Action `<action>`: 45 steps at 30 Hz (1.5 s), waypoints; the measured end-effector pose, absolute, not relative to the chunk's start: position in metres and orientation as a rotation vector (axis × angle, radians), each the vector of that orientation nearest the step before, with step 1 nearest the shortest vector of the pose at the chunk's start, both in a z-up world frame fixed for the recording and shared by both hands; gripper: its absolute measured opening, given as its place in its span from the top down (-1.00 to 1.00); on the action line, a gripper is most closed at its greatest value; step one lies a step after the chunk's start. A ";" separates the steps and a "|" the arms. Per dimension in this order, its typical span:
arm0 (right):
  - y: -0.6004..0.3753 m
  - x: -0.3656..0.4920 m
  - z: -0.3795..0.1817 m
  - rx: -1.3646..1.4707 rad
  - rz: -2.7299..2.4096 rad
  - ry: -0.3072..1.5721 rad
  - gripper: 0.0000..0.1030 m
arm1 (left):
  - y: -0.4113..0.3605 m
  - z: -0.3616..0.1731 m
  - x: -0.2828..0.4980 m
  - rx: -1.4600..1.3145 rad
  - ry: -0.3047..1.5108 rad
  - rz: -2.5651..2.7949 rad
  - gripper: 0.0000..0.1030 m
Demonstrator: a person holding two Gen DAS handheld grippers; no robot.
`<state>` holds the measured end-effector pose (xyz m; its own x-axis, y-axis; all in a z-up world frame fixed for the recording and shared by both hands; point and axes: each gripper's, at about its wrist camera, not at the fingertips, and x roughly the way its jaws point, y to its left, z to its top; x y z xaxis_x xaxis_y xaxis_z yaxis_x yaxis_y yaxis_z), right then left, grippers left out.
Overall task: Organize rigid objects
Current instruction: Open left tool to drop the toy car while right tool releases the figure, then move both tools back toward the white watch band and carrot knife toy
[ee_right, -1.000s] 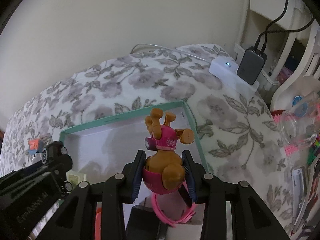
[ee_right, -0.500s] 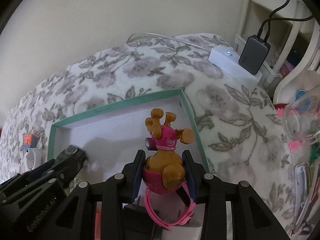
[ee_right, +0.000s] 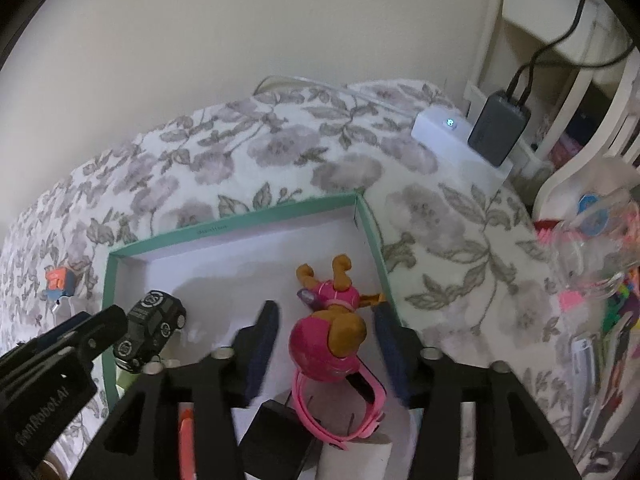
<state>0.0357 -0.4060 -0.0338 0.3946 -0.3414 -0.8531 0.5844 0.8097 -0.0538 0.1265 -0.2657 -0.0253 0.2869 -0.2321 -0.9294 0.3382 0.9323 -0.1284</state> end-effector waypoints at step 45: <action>-0.215 0.139 -0.046 0.134 -0.190 0.965 -0.79 | 0.018 -0.051 0.219 -0.165 1.259 0.196 -0.94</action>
<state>0.1386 -0.2153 -0.0457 0.5548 -0.1007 -0.8258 0.2194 0.9752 0.0285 0.2187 0.0177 -0.0512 0.2937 0.0562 -0.9543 -0.2364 0.9715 -0.0155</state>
